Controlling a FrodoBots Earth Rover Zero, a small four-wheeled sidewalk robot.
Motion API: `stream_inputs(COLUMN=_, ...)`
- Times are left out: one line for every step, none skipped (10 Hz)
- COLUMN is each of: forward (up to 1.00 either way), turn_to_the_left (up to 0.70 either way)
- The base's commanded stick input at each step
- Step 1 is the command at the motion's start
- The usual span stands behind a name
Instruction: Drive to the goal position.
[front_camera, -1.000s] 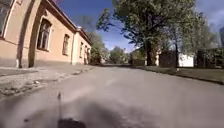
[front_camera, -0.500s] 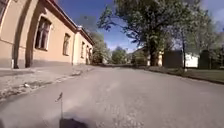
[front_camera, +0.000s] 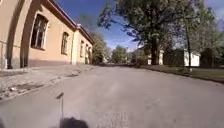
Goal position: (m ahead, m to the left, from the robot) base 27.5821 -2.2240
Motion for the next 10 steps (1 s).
stream_inputs(forward=1.00, turn_to_the_left=0.00)
stream_inputs(forward=1.00, turn_to_the_left=0.00)
stream_inputs(forward=1.00, turn_to_the_left=0.00)
stream_inputs(forward=1.00, turn_to_the_left=0.00)
stream_inputs(forward=1.00, turn_to_the_left=0.12)
stream_inputs(forward=1.00, turn_to_the_left=0.29)
stream_inputs(forward=1.00, turn_to_the_left=0.25)
stream_inputs(forward=1.00, turn_to_the_left=0.12)
stream_inputs(forward=1.00, turn_to_the_left=0.00)
stream_inputs(forward=1.00, turn_to_the_left=0.02)
